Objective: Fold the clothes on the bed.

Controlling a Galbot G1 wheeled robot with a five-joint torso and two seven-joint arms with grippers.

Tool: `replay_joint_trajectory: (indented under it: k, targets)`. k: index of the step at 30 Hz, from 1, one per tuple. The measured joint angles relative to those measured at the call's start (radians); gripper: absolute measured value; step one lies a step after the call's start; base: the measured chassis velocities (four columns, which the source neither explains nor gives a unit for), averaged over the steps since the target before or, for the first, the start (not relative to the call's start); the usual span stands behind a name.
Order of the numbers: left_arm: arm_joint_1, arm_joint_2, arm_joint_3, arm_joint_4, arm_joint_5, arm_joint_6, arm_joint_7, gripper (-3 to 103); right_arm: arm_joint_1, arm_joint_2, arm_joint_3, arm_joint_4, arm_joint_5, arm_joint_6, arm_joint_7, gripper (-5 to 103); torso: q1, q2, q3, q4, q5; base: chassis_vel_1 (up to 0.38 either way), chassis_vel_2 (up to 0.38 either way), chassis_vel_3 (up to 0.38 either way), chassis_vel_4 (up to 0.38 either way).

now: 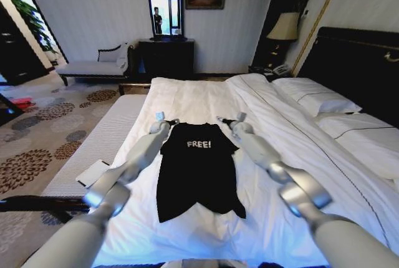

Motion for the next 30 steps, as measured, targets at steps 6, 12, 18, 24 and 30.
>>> replay_joint_trajectory:
  k: [6,12,18,24,30]
  targets:
    - [0.104,0.147,0.023,-0.273,-0.075,0.007,-0.050,100,-0.181,-0.141,0.092,0.282,0.094,-0.040,0.044,100,0.000,0.000,0.000,-0.0004,0.0006,0.000,0.000,0.000,0.000]
    - [0.260,0.260,-0.033,-0.469,-0.067,0.002,-0.056,100,-0.352,-0.240,0.212,0.497,0.127,-0.059,0.082,100,0.000,0.000,0.000,-0.0004,0.0001,0.000,0.000,0.000,0.000]
    - [0.533,0.397,-0.225,-0.647,-0.018,-0.019,-0.028,100,-0.468,-0.307,0.274,0.654,0.132,-0.056,0.094,100,0.000,0.000,0.000,0.0005,-0.0002,0.000,0.000,0.000,0.000]
    - [0.753,0.447,-0.338,-0.796,0.066,-0.039,0.001,100,-0.651,-0.341,0.398,0.805,0.140,-0.061,0.108,100,0.000,0.000,0.000,0.0004,-0.0001,0.000,0.000,0.000,0.000]
    - [0.964,0.436,-0.477,-0.922,0.125,-0.052,0.025,100,-0.907,-0.342,0.616,0.942,0.129,-0.078,0.112,100,0.000,0.000,0.000,-0.0001,0.0002,0.000,0.000,0.000,0.000]
